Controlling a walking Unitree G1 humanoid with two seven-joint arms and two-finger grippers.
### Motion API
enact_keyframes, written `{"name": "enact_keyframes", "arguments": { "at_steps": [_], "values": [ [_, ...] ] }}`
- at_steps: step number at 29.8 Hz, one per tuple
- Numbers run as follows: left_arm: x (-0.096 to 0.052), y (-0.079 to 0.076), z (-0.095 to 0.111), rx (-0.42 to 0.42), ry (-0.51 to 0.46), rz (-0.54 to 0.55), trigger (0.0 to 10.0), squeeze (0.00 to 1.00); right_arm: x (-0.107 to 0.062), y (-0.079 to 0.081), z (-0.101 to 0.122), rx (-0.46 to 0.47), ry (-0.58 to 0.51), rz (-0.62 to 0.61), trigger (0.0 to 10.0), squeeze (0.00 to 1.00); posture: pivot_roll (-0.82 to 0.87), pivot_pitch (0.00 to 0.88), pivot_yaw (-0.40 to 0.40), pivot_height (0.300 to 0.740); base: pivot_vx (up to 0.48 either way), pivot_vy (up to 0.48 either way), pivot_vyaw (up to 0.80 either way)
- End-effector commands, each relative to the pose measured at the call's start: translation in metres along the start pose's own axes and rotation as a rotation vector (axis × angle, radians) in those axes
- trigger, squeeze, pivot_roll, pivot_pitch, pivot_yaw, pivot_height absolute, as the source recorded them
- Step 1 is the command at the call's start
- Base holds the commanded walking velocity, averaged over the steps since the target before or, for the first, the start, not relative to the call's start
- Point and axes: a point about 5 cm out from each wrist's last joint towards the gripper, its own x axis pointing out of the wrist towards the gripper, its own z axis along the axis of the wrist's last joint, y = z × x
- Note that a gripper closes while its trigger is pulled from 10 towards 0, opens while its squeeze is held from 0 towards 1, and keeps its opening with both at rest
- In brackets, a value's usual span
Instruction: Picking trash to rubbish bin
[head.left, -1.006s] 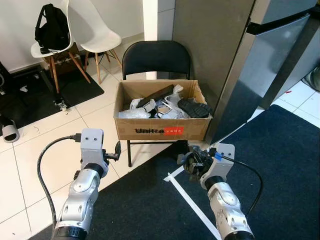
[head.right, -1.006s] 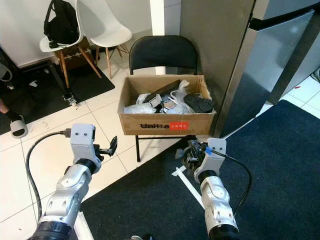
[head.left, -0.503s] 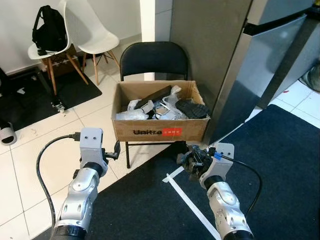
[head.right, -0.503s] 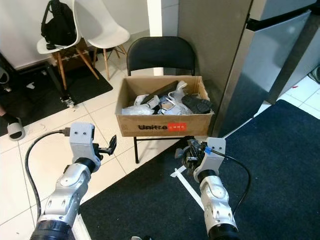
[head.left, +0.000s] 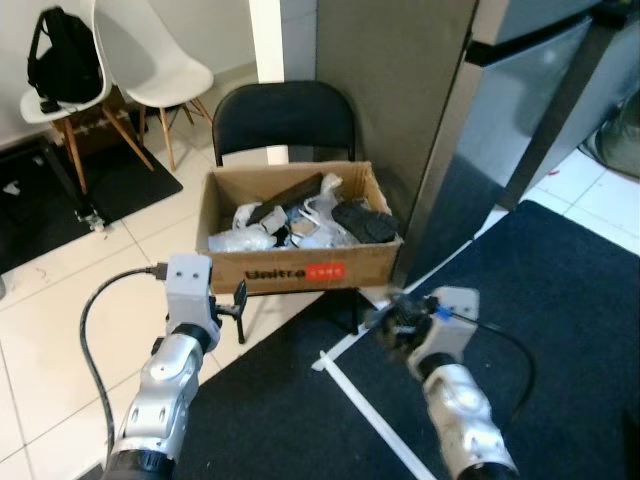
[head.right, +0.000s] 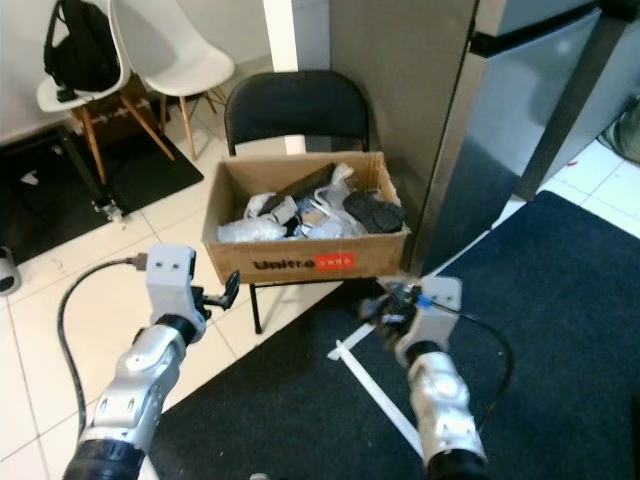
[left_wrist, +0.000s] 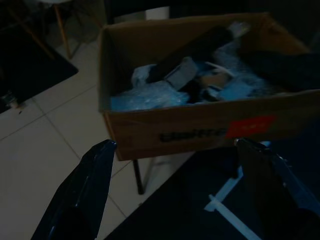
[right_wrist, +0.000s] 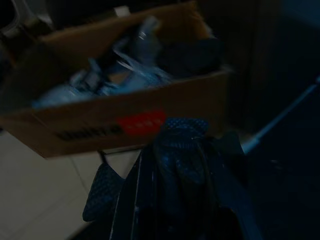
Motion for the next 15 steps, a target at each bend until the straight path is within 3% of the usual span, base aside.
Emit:
{"name": "enact_keyframes", "arguments": {
  "at_steps": [1, 15],
  "values": [
    [-0.0012, 0.0012, -0.0049, 0.015, 0.02, 0.0, 10.0, 0.0, -0.0048, 0.0004, -0.0091, 0.007, 0.029, -0.003, 10.0, 0.0, 0.05, 0.126, 0.051, 0.74, 0.334, 0.0, 0.0],
    [-0.0006, 0.0016, -0.0042, 0.022, 0.02, -0.001, 10.0, 0.0, -0.0032, 0.0015, -0.0086, 0.008, 0.026, -0.001, 10.0, 0.0, 0.06, 0.136, 0.05, 0.74, 0.334, 0.0, 0.0]
  ]
}}
